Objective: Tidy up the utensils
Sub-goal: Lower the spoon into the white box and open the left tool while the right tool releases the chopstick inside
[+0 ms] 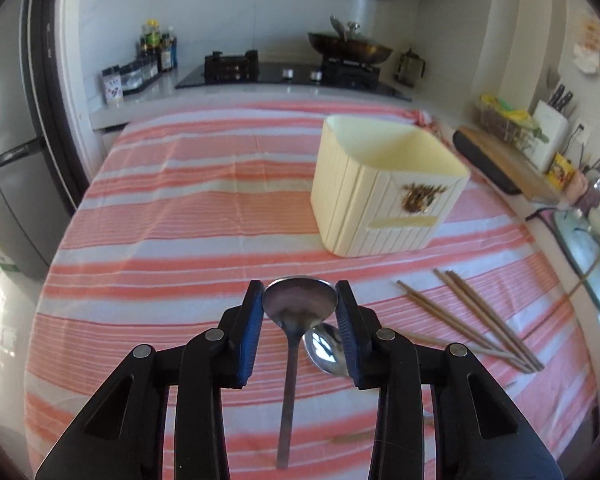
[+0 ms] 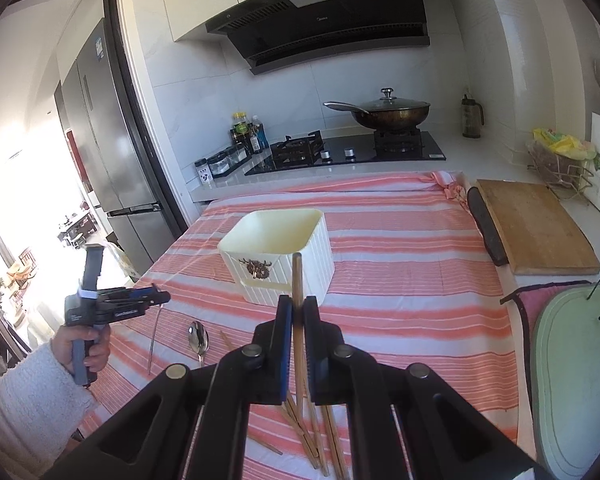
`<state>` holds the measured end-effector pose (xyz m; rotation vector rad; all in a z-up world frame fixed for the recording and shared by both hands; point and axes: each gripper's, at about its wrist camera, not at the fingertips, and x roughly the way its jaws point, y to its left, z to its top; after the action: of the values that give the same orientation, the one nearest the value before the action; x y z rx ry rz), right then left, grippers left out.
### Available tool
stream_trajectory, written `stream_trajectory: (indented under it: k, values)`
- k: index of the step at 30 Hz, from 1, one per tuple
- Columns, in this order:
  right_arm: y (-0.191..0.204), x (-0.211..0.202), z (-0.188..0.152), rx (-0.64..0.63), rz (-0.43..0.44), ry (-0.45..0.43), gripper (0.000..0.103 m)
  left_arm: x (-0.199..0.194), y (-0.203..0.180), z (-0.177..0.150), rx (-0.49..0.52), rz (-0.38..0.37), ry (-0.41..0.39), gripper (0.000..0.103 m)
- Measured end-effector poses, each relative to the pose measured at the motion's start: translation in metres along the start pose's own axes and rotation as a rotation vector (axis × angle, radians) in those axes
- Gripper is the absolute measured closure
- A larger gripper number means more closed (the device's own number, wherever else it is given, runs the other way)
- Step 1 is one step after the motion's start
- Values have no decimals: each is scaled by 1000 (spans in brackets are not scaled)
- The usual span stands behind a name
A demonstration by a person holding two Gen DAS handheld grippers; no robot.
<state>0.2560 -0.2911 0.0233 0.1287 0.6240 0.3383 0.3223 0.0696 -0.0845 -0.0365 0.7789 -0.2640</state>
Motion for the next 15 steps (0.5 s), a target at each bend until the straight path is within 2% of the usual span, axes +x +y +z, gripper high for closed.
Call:
stream_trajectory:
  k: [3,8,12,15]
  values:
    - [7,-3,10,-8,10,-17,97,-32,0,10,-7,-24,-57,67]
    - [21,0,29,-26,16,-41,97,-64,-3,31,-14,-75,-103,67]
    - [27,7,54,-41,15,-53,97,-79,-8,64,-26,-102,-137,67]
    - [33,12,81,-75,-10,-99,97,-91,-16,100,-39,-129,-197,67]
